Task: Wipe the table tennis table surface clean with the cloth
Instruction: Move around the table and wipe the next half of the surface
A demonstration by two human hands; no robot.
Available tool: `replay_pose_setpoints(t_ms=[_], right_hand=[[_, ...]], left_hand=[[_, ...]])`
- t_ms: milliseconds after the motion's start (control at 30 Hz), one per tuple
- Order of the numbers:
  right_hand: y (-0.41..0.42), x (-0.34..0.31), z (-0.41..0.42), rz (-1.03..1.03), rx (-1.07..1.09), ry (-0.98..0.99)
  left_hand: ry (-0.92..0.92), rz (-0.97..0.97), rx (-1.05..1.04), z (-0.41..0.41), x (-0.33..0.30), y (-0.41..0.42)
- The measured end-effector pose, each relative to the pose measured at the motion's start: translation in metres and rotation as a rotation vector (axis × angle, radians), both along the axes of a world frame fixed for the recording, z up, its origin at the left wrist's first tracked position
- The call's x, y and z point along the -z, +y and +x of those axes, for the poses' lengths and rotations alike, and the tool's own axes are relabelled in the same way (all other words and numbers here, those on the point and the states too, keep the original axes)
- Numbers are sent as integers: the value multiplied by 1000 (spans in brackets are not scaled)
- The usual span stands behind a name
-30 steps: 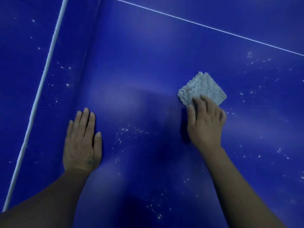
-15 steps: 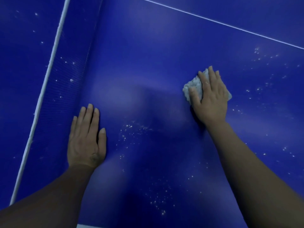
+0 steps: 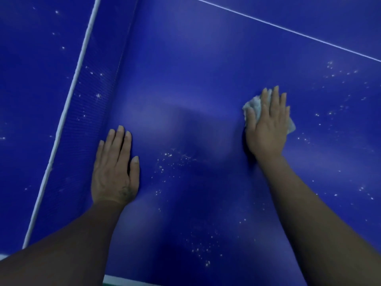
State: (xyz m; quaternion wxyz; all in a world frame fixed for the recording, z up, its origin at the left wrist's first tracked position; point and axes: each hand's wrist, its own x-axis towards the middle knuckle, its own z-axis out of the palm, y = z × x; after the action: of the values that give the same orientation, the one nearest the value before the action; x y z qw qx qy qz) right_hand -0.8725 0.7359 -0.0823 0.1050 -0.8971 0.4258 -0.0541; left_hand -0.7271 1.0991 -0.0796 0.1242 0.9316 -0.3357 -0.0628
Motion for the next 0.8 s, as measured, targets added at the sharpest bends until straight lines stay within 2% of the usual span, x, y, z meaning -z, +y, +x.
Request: replay_pose_setpoints(t_ms=[233,300,467,533,667,800], right_hand=[[93,-9,-48,34,-178,4],[76,-8,-41,38,-160,0],[-29,-5,33,23,191,14],[-56,-9,66,32,186,21],[-33,-8,91,-5,-54,-4],[70,-10,35,25,-415,-30]], left_hand=[[13,2,-7,1,0,1],[14,1,-4,1,0,0],[7,-1,3,1,0,0],[3,0,3,1,0,0],[5,6,2,1,2,1],[12,6,5,4,1,2]])
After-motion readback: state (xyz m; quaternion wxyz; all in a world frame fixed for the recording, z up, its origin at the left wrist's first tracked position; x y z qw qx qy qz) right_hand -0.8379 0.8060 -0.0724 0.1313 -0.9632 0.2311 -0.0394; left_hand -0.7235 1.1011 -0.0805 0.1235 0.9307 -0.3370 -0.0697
